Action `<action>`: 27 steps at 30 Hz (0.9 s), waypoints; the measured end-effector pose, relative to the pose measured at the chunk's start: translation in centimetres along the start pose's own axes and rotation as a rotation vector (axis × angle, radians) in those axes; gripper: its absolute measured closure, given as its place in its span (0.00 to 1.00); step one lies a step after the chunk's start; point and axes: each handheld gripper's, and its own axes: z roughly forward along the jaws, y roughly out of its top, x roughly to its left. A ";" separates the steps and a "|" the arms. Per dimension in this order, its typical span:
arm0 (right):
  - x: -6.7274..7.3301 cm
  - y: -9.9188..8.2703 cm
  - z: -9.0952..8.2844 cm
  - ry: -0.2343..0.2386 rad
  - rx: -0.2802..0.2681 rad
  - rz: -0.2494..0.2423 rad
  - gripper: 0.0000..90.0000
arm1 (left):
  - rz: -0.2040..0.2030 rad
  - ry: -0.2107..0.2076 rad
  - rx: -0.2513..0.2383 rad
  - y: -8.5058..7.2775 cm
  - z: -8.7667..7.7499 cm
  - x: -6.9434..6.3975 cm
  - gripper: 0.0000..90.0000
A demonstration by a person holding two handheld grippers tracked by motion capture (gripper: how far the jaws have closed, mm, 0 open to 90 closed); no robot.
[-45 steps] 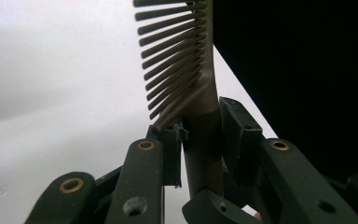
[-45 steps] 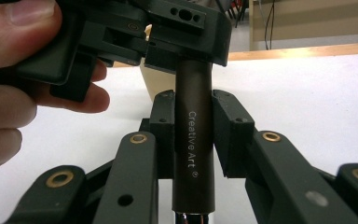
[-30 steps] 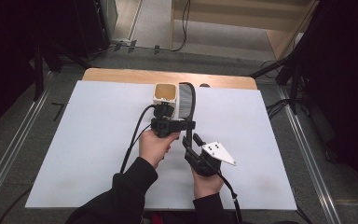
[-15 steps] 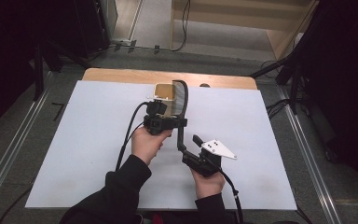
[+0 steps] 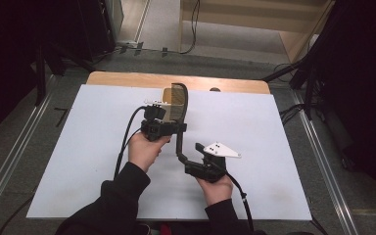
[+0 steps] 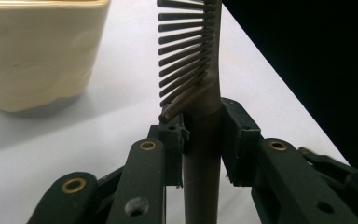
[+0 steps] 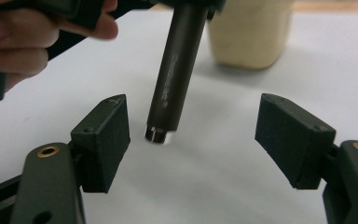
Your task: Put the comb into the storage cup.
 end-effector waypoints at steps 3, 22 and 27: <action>0.0 -0.1 0.4 0.023 0.015 -0.013 0.27 | -0.003 0.004 -0.008 -0.1 -0.2 0.3 0.81; 0.0 0.4 1.0 0.054 0.165 -0.156 0.27 | 0.013 0.037 0.002 -0.5 -1.1 1.6 0.81; -0.2 0.4 0.6 0.058 0.199 -0.199 0.27 | 0.022 0.034 0.003 -0.6 -1.2 1.6 0.80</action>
